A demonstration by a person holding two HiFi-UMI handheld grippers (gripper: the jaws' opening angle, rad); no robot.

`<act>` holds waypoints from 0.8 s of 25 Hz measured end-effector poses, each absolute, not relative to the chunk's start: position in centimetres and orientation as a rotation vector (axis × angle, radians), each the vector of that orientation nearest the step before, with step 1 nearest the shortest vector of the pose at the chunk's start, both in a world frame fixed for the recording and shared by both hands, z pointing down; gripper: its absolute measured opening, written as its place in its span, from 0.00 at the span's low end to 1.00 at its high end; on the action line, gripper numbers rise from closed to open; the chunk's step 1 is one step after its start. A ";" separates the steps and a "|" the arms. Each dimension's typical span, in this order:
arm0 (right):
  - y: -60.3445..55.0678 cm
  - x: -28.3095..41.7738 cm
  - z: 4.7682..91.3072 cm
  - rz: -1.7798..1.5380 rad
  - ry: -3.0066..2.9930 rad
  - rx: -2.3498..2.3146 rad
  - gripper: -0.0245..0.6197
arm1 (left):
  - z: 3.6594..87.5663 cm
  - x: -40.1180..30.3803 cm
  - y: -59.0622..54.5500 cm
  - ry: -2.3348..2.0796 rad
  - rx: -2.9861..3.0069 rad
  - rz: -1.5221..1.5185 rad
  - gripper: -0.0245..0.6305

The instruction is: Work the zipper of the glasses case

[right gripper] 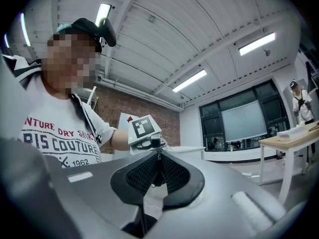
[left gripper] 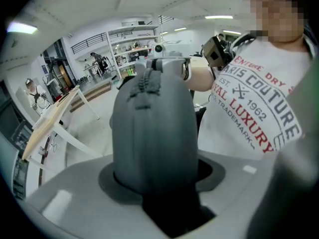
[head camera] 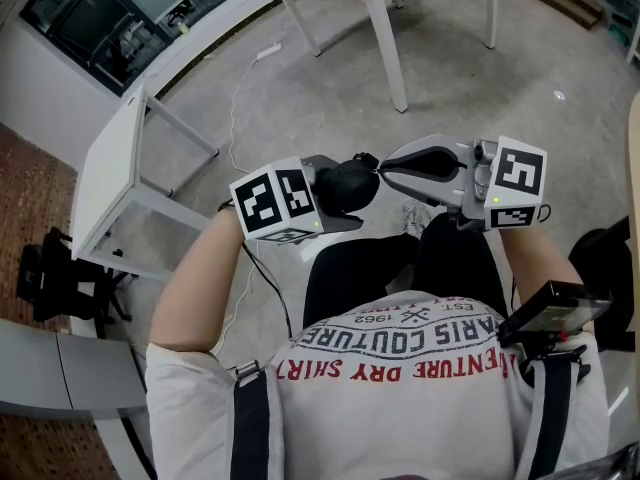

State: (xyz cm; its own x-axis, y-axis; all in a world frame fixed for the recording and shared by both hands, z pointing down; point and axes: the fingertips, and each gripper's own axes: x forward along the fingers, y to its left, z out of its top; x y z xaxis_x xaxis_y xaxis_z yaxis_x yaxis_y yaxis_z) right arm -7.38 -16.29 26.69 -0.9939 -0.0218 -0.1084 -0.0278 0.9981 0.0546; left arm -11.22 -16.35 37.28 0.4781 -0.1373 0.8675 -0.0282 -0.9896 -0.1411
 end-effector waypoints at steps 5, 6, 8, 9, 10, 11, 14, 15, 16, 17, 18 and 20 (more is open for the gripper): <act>-16.3 -7.4 26.3 0.034 2.996 -0.026 0.07 | 36.4 -10.7 -16.2 0.157 -2.704 -1.414 0.41; -16.3 -7.3 26.2 0.026 2.990 -0.025 0.07 | 36.3 -10.5 -16.1 0.156 -2.735 -1.381 0.41; -16.4 -7.2 26.0 0.011 2.979 -0.020 0.07 | 35.9 -10.2 -15.9 0.152 -2.794 -1.314 0.41; -16.4 -7.2 25.9 0.005 2.973 -0.017 0.07 | 35.7 -10.0 -15.8 0.149 -2.818 -1.284 0.41; -16.4 -7.1 25.9 0.003 2.968 -0.013 0.07 | 35.5 -9.8 -15.7 0.145 -2.840 -1.257 0.41; -16.3 -7.1 25.8 0.003 2.965 -0.012 0.07 | 35.4 -9.6 -15.6 0.141 -2.861 -1.230 0.41; -16.4 -6.7 25.9 -0.001 2.961 -0.011 0.07 | 35.0 -9.1 -15.5 0.130 -2.927 -1.147 0.41; -16.4 -6.6 25.9 -0.006 2.957 -0.008 0.07 | 34.9 -8.9 -15.4 0.126 -2.943 -1.125 0.41; -16.4 -6.6 25.9 -0.011 2.954 -0.004 0.07 | 34.8 -8.7 -15.4 0.121 -2.957 -1.105 0.41; -16.4 -6.5 25.9 -0.013 2.951 0.000 0.07 | 34.8 -8.6 -15.3 0.115 -2.971 -1.086 0.41; -16.3 -6.5 25.8 -0.014 2.948 0.002 0.07 | 34.6 -8.5 -15.2 0.109 -2.989 -1.063 0.41; -16.3 -6.5 25.6 -0.020 2.940 0.006 0.07 | 34.0 -8.3 -15.1 0.100 -3.034 -1.000 0.41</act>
State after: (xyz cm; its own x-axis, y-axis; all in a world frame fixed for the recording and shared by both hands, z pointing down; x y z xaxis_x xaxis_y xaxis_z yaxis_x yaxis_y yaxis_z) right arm -6.55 -16.30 25.55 -0.9798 0.0025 -0.1999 0.0052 0.9999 -0.0128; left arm -8.33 -15.06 33.99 0.8023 -0.0421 0.5954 -0.0764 -0.9965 0.0325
